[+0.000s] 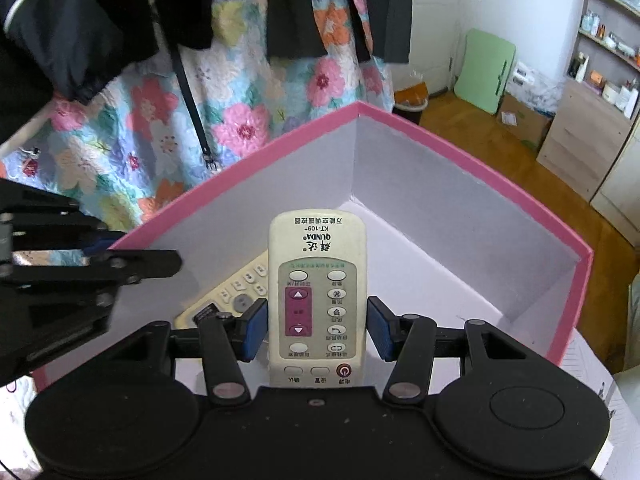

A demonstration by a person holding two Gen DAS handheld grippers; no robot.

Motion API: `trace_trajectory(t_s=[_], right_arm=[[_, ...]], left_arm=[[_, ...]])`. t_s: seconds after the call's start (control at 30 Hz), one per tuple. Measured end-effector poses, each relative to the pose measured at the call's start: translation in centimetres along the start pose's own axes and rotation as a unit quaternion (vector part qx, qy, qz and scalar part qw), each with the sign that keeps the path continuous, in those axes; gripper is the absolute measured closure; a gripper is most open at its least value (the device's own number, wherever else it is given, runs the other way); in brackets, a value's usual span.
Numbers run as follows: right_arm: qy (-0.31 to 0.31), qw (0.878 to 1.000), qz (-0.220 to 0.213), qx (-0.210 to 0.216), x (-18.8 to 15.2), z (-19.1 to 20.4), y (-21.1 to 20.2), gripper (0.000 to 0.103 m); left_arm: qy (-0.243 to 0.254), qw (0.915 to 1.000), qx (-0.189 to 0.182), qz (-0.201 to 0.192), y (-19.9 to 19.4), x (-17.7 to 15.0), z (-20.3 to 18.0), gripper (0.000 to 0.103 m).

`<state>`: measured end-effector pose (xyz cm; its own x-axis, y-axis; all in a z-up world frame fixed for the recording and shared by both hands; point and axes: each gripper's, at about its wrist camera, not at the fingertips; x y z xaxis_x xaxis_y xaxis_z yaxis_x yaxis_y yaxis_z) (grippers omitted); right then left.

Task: Organize rigid objects
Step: 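Lower the cream air-conditioner remote into the pink box and open the right tool, then grasp the white rectangular power bank with the right tool and lift it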

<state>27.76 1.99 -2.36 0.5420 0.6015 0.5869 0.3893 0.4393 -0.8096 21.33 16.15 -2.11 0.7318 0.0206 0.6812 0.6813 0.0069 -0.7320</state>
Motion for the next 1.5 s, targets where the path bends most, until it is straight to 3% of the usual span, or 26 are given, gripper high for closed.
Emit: trace_trajectory(t_s=[0.23,0.43,0.6,0.77,1.0,1.3,1.37,1.5], right_arm=[[0.008,0.999,0.041,0.013,0.3,-0.3,1.4,0.045],[0.008,0.999,0.039,0.004,0.3,-0.3,1.0,0.045],[0.033,0.999,-0.03,0.018,-1.1,-1.4,-4.5,0.045],[0.062,0.994,-0.087,0.004,-4.1,-3.3,-11.6,0.044],[0.127,0.986,-0.091,-0.056,-10.8,-7.1,-16.7,0.042],[0.275,0.959,-0.036,-0.066,-19.2,-10.6,-13.2,0.041],[0.291,0.954,-0.025,-0.07,-19.8,-10.8,-12.1,0.033],[0.312,0.946,-0.008,-0.093,-20.0,-11.6,-9.7,0.032]], left_arm=[[-0.002,1.0,-0.003,-0.001,0.0,0.0,0.1,0.098],[-0.004,1.0,-0.004,0.0,0.0,0.1,0.3,0.098],[-0.005,1.0,-0.004,0.001,0.0,0.2,0.3,0.098],[-0.005,1.0,-0.003,0.002,0.1,0.2,0.5,0.098],[-0.001,1.0,0.004,0.001,0.3,0.3,0.4,0.098],[-0.004,1.0,0.003,0.006,0.3,0.2,0.2,0.098],[-0.005,1.0,0.001,0.005,0.3,0.2,0.2,0.098],[-0.012,0.9999,-0.007,0.004,0.2,0.2,0.5,0.098]])
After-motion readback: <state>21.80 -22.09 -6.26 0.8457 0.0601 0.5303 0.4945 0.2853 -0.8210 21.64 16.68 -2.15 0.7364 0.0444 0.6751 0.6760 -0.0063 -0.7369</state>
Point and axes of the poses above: each gripper's, at about its wrist camera, not at the fingertips, and y roughly the way its jaws point, z to its left, x to its top, and after that the axes turned 7 degrees about -y, right-handed
